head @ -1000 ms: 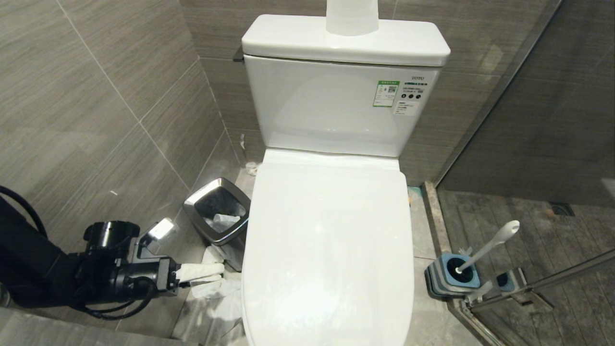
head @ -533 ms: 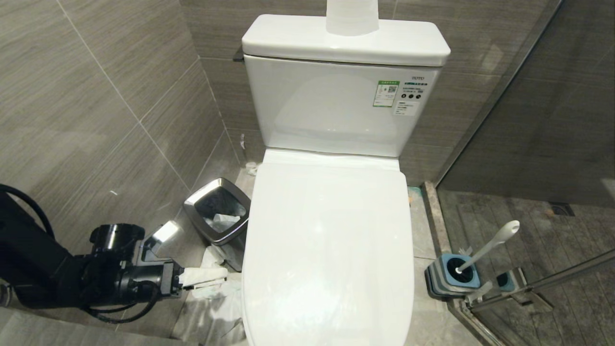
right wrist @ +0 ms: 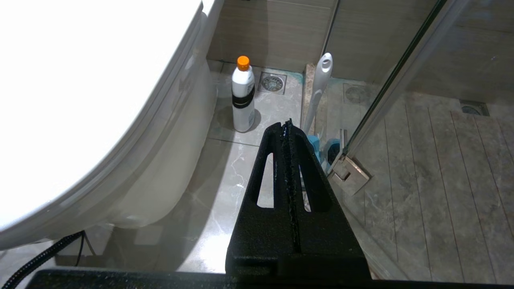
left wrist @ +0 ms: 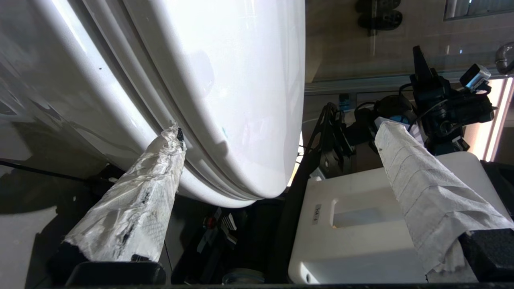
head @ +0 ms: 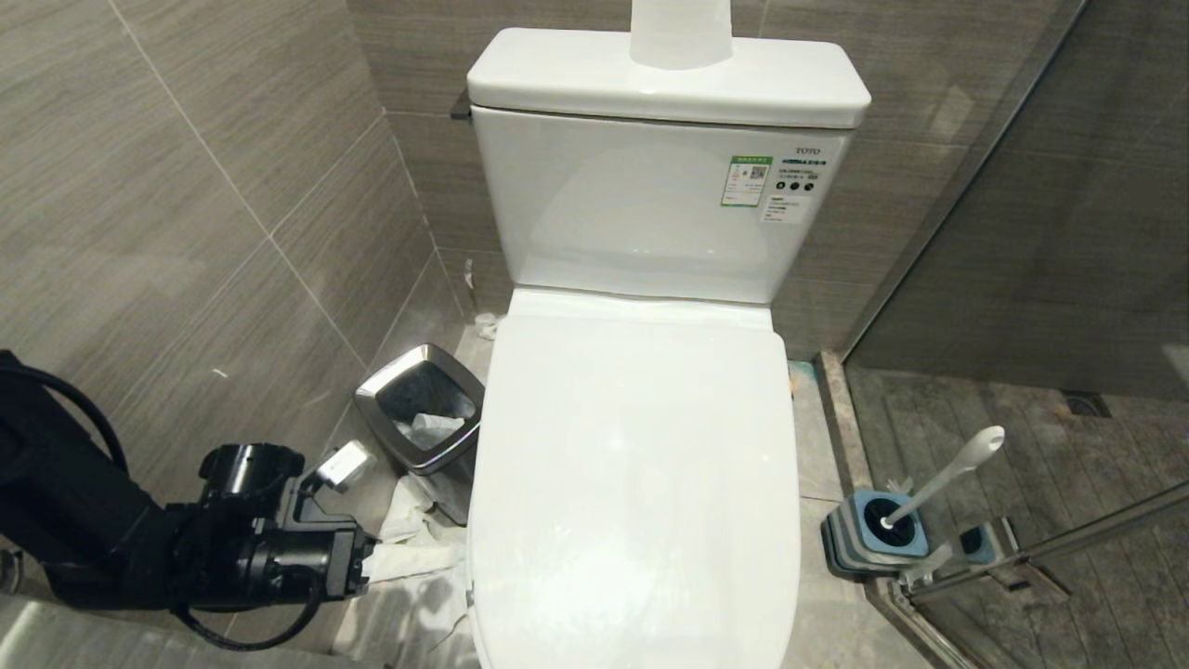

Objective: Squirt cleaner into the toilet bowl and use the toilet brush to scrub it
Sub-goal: Use the left hand to lift the toilet lid slightly

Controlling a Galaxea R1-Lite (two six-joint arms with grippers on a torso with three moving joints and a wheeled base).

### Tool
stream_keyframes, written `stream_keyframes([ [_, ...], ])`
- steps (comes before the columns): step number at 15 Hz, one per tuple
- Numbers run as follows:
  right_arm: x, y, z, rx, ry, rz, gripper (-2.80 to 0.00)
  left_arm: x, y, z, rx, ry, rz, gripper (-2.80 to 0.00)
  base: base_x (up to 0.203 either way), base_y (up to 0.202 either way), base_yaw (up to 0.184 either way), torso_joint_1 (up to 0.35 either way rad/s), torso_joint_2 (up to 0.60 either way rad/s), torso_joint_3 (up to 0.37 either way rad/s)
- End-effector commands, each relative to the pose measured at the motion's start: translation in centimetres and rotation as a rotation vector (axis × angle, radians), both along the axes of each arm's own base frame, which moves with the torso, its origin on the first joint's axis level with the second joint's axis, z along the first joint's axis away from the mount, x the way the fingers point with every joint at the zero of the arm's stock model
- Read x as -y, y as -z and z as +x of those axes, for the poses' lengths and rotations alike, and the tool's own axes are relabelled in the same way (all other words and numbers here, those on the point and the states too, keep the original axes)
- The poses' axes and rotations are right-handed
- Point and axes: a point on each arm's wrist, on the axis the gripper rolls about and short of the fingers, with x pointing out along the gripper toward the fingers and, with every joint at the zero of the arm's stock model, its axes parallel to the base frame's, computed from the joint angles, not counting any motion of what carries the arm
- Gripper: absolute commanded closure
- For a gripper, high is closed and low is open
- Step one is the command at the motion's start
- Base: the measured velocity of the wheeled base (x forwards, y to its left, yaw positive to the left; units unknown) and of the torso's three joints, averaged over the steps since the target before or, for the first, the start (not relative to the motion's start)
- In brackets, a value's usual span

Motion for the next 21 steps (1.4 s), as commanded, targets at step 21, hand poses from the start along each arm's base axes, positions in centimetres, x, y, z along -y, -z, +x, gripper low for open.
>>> stream_keyframes([
  [21, 0.0, 0.7, 0.2, -0.024, 0.000, 0.000, 0.00, 2.7, 1.6, 0.2, 0.042, 0.054, 0.096, -2.80, 0.000, 0.000, 0.000, 0.000, 0.00, 0.000],
])
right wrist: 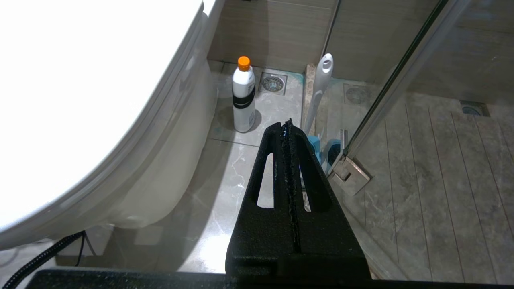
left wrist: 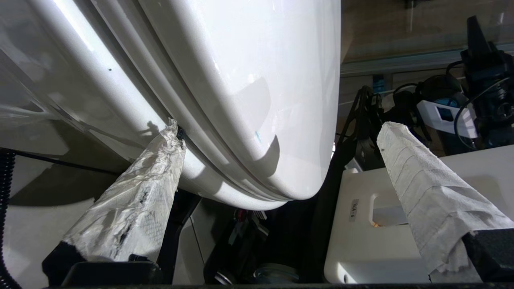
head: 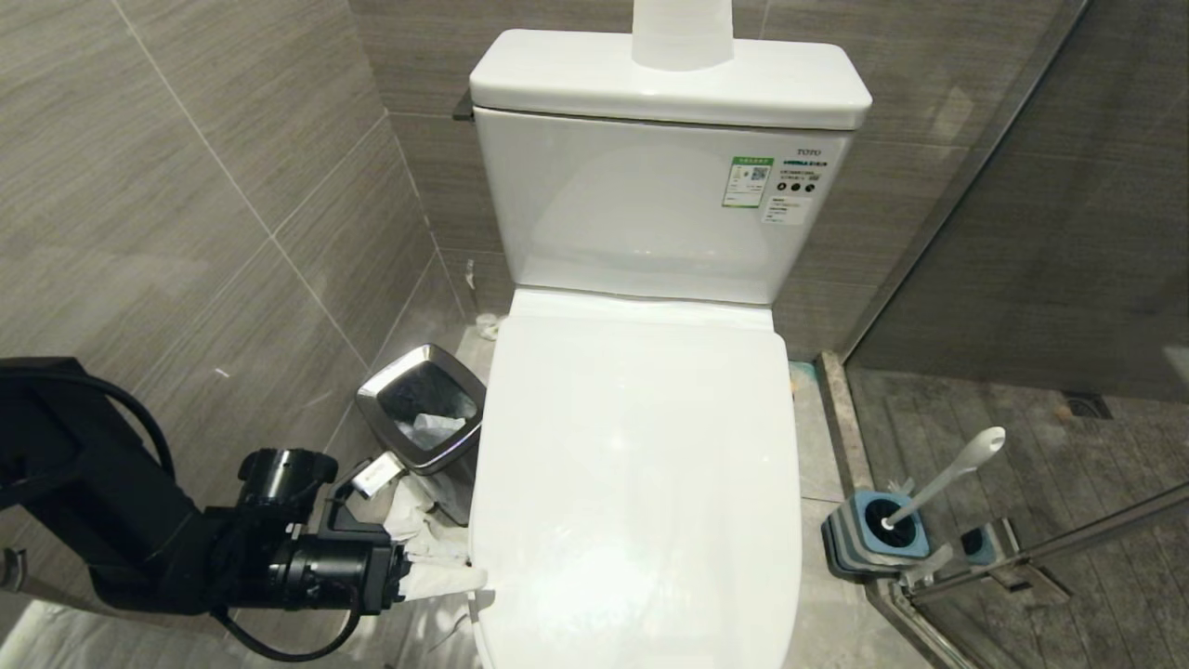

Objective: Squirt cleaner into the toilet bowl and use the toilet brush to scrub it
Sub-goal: Use the left hand to lift the toilet lid slightly

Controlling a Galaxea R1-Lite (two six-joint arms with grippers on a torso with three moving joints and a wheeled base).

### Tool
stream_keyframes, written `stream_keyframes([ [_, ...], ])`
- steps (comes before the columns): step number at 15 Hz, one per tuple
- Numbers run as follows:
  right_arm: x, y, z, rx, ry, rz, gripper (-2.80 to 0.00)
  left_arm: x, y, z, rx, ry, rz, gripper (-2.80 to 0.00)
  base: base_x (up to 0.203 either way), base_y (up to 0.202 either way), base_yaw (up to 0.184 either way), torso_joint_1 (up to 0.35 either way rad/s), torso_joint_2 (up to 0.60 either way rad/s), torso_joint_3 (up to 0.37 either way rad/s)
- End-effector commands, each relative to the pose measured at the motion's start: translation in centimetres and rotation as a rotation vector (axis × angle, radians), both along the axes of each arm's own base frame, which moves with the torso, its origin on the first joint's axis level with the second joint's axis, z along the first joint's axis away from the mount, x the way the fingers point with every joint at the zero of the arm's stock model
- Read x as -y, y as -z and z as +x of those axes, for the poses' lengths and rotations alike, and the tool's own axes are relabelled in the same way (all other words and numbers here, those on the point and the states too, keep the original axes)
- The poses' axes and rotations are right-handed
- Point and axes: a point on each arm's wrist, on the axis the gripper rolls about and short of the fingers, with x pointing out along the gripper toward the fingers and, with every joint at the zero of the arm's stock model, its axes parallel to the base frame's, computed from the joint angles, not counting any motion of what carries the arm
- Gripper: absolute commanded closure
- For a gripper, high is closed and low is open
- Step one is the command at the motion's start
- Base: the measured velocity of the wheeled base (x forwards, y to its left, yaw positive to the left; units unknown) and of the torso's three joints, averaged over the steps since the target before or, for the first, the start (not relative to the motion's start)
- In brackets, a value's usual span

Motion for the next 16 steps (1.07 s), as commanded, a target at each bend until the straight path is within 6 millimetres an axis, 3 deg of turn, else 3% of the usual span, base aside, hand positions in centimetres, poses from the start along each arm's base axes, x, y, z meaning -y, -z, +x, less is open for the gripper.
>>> stream_keyframes([
  [1, 0.0, 0.7, 0.2, -0.024, 0.000, 0.000, 0.00, 0.4, -0.2, -0.2, 0.003, 0.020, -0.006, -2.80, 0.000, 0.000, 0.000, 0.000, 0.00, 0.000],
  [6, 0.0, 0.7, 0.2, -0.024, 0.000, 0.000, 0.00, 2.2, -0.2, -2.0, -0.015, 0.091, -0.003, -2.80, 0.000, 0.000, 0.000, 0.000, 0.00, 0.000],
  [16, 0.0, 0.7, 0.2, -0.025, 0.000, 0.000, 0.00, 2.3, -1.6, -3.3, -0.001, 0.120, -0.035, -2.80, 0.000, 0.000, 0.000, 0.000, 0.00, 0.000],
])
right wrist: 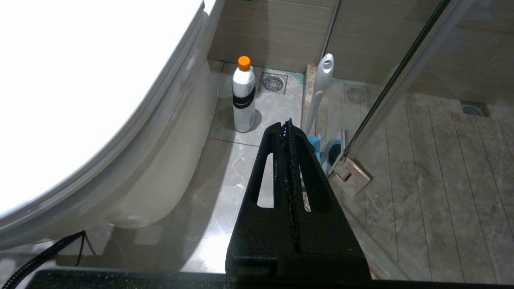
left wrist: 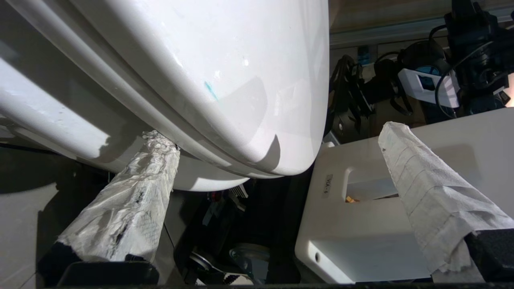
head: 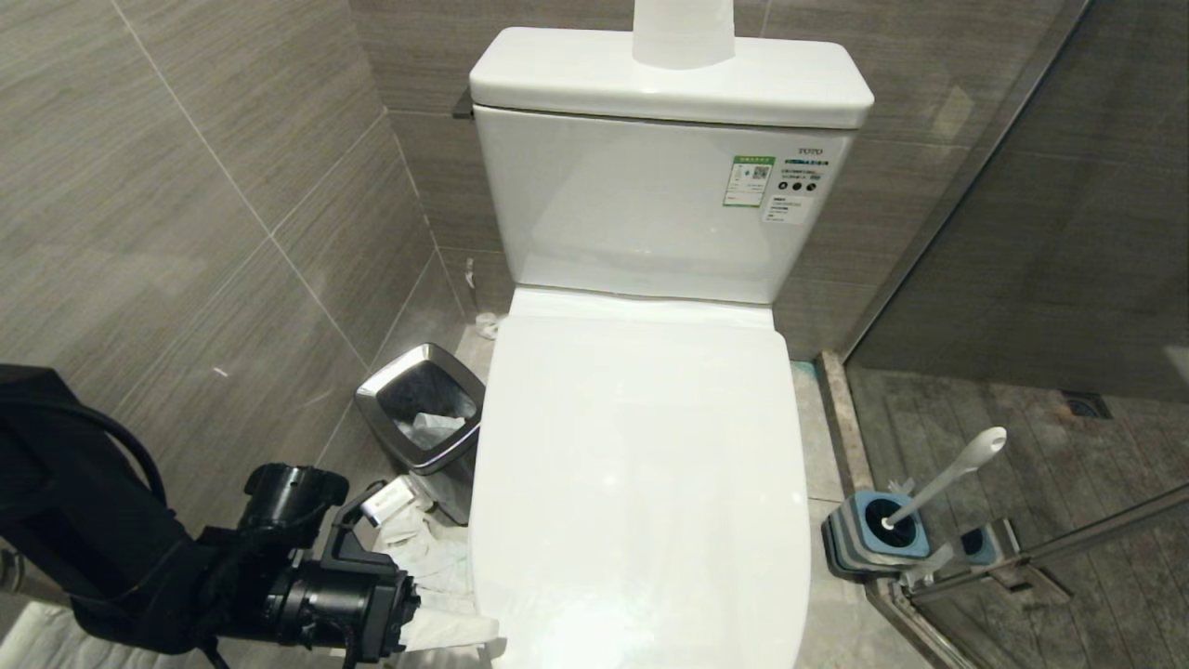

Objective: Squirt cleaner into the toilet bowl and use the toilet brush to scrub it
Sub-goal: Use the left hand to lift the toilet lid slightly

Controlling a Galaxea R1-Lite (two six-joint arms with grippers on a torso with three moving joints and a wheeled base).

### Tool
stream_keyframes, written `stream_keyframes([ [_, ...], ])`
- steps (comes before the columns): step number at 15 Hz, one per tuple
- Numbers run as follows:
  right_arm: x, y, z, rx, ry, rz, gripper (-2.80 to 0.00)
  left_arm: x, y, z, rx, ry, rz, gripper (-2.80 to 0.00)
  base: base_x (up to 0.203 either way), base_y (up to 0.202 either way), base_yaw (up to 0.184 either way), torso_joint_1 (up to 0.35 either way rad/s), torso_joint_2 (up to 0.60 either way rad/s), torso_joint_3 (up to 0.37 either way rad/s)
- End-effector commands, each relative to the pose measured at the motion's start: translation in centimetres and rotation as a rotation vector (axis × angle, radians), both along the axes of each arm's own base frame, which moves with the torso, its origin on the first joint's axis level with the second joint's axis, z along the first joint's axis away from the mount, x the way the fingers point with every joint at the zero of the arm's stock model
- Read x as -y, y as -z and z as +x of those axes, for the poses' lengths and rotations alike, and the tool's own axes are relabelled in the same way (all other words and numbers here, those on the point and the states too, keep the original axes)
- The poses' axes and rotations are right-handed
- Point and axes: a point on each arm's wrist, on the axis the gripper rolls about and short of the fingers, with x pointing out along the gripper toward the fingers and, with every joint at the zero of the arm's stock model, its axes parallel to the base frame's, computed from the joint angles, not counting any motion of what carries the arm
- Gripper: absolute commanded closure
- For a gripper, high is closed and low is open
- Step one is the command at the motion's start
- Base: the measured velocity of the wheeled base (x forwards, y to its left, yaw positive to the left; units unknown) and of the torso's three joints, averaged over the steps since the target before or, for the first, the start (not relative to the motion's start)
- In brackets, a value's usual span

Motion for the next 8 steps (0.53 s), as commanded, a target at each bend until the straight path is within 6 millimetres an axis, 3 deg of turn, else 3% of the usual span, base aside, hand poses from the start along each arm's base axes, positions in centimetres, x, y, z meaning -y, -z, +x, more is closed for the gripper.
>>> stream_keyframes([
  [1, 0.00, 0.71, 0.20, -0.025, 0.000, 0.000, 0.00, 0.03, -0.41, -0.02, 0.019, 0.006, -0.012, -2.80, 0.000, 0.000, 0.000, 0.000, 0.00, 0.000],
  [8, 0.00, 0.69, 0.20, -0.024, 0.000, 0.000, 0.00, 0.30, -1.29, -0.43, -0.030, 0.024, -0.048, -2.80, 0.000, 0.000, 0.000, 0.000, 0.00, 0.000],
])
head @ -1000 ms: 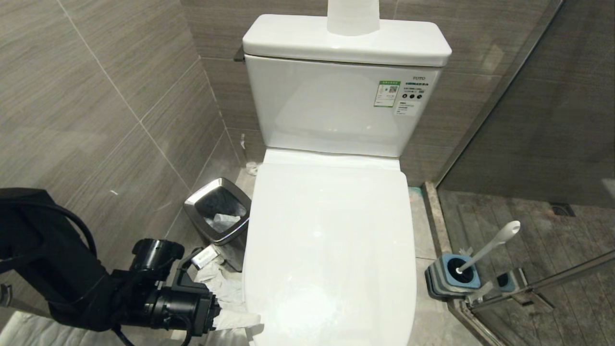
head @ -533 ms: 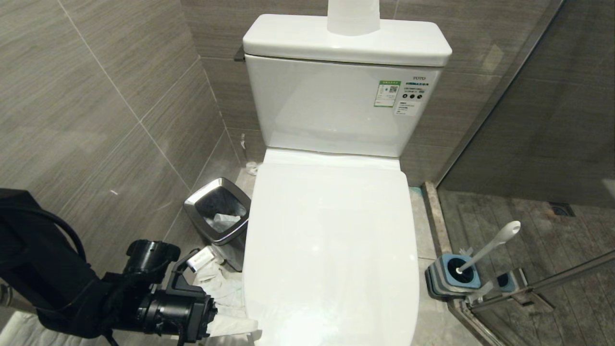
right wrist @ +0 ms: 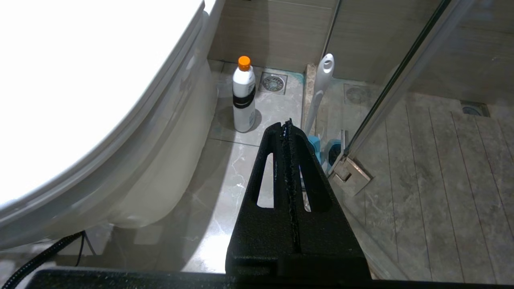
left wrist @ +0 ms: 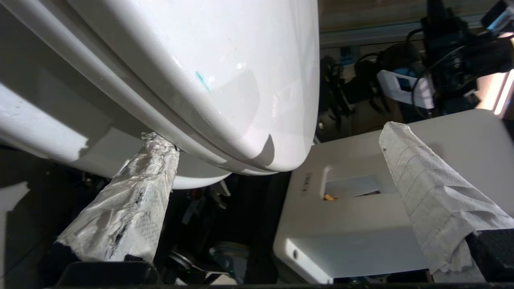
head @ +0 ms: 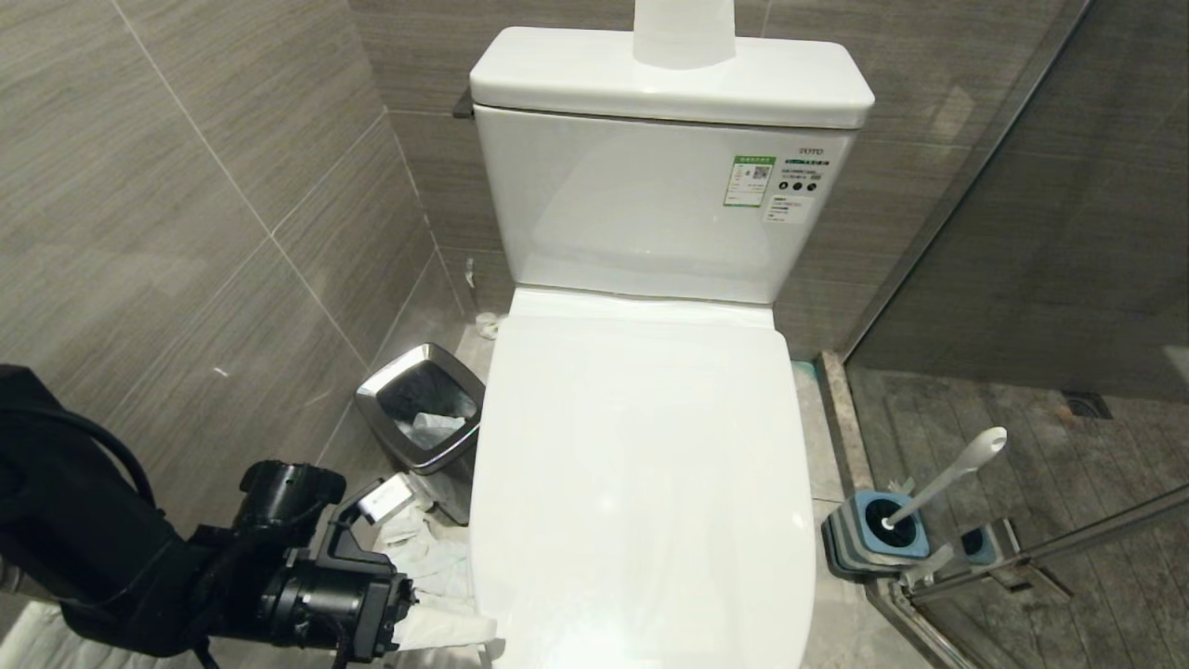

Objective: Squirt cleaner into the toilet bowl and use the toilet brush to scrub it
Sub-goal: Use the left hand to lift the toilet lid slightly

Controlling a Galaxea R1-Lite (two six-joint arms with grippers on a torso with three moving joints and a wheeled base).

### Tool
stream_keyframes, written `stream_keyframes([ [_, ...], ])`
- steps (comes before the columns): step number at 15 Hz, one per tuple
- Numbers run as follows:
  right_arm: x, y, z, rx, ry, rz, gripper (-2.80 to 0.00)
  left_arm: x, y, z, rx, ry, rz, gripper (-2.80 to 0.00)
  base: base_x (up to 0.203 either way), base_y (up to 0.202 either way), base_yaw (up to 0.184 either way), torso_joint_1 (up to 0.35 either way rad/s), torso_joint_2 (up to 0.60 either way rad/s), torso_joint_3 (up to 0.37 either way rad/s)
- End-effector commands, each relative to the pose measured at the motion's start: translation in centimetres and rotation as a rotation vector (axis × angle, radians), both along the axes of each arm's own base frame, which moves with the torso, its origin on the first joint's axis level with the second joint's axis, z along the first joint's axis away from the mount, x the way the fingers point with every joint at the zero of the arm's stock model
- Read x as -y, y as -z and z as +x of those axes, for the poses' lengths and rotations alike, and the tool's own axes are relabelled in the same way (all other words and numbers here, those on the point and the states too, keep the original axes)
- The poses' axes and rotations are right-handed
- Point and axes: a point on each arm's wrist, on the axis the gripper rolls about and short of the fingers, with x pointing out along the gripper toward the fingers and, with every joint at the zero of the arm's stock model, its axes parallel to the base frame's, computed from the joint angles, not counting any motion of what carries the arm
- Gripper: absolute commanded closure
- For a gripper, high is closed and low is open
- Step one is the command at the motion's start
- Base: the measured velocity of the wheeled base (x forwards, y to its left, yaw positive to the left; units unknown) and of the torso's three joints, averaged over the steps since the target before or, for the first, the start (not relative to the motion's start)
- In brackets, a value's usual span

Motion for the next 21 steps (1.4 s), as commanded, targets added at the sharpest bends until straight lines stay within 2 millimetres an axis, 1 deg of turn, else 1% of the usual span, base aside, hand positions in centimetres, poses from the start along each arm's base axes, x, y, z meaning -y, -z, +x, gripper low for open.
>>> stream_keyframes([
  [1, 0.0, 0.7, 0.2, -0.024, 0.000, 0.000, 0.00, 0.0, -0.7, 0.0, 0.012, 0.003, -0.016, -2.80, 0.000, 0.000, 0.000, 0.000, 0.00, 0.000],
  [6, 0.0, 0.7, 0.2, -0.025, 0.000, 0.000, 0.00, 0.0, -1.6, -0.3, 0.013, 0.021, -0.051, -2.80, 0.000, 0.000, 0.000, 0.000, 0.00, 0.000],
  [12, 0.0, 0.7, 0.2, -0.024, 0.000, 0.000, 0.00, 0.3, -2.9, -0.7, 0.060, 0.041, -0.068, -2.80, 0.000, 0.000, 0.000, 0.000, 0.00, 0.000],
  [14, 0.0, 0.7, 0.2, -0.025, 0.000, 0.000, 0.00, 0.4, -3.6, -0.7, 0.085, 0.043, -0.075, -2.80, 0.000, 0.000, 0.000, 0.000, 0.00, 0.000],
  [18, 0.0, 0.7, 0.2, -0.024, 0.000, 0.000, 0.00, 0.7, -5.4, -0.8, 0.063, 0.038, -0.089, -2.80, 0.000, 0.000, 0.000, 0.000, 0.00, 0.000],
  [21, 0.0, 0.7, 0.2, -0.024, 0.000, 0.000, 0.00, 1.0, -6.3, -1.0, 0.067, 0.045, -0.097, -2.80, 0.000, 0.000, 0.000, 0.000, 0.00, 0.000],
])
